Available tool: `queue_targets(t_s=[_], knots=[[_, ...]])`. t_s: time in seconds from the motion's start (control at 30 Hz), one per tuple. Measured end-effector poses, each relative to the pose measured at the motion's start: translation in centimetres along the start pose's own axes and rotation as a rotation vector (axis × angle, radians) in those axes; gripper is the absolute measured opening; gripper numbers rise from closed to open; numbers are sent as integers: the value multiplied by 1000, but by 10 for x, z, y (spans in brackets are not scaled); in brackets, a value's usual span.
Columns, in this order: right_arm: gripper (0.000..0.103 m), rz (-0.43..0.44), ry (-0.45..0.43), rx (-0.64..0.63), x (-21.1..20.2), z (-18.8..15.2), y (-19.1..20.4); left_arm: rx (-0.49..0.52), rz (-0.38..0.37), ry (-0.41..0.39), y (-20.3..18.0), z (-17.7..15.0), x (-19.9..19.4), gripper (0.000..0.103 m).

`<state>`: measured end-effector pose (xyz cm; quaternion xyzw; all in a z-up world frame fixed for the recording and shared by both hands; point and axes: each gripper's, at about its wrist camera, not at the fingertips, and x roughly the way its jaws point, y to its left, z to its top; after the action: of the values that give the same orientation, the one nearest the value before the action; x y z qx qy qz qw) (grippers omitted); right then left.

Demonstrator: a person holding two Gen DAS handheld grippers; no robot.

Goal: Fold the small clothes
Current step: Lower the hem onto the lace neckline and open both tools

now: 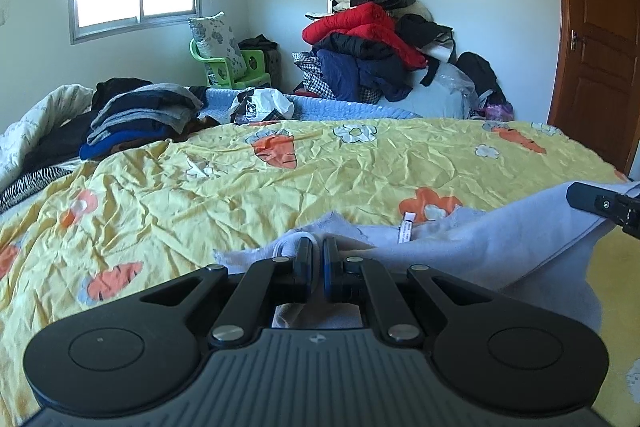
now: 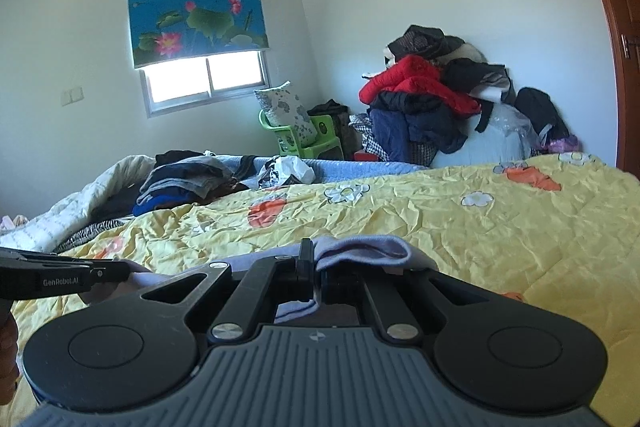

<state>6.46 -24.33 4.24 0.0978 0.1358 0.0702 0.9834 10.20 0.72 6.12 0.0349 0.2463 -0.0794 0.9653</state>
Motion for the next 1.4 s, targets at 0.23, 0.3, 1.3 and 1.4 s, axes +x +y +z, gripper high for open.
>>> queue_targets(t_s=[0.23, 0.3, 1.3, 1.4], knots=[[6, -12, 21, 23, 28, -3, -9, 5, -9, 48, 1, 7, 30, 5], [6, -13, 31, 34, 35, -4, -12, -1, -11, 62, 2, 9, 39, 5], [20, 15, 301, 229, 150, -35, -74, -418, -173, 396, 65, 11, 160, 6], [20, 21, 313, 248, 156, -37, -78, -465, -169, 400, 72, 14, 164, 5]])
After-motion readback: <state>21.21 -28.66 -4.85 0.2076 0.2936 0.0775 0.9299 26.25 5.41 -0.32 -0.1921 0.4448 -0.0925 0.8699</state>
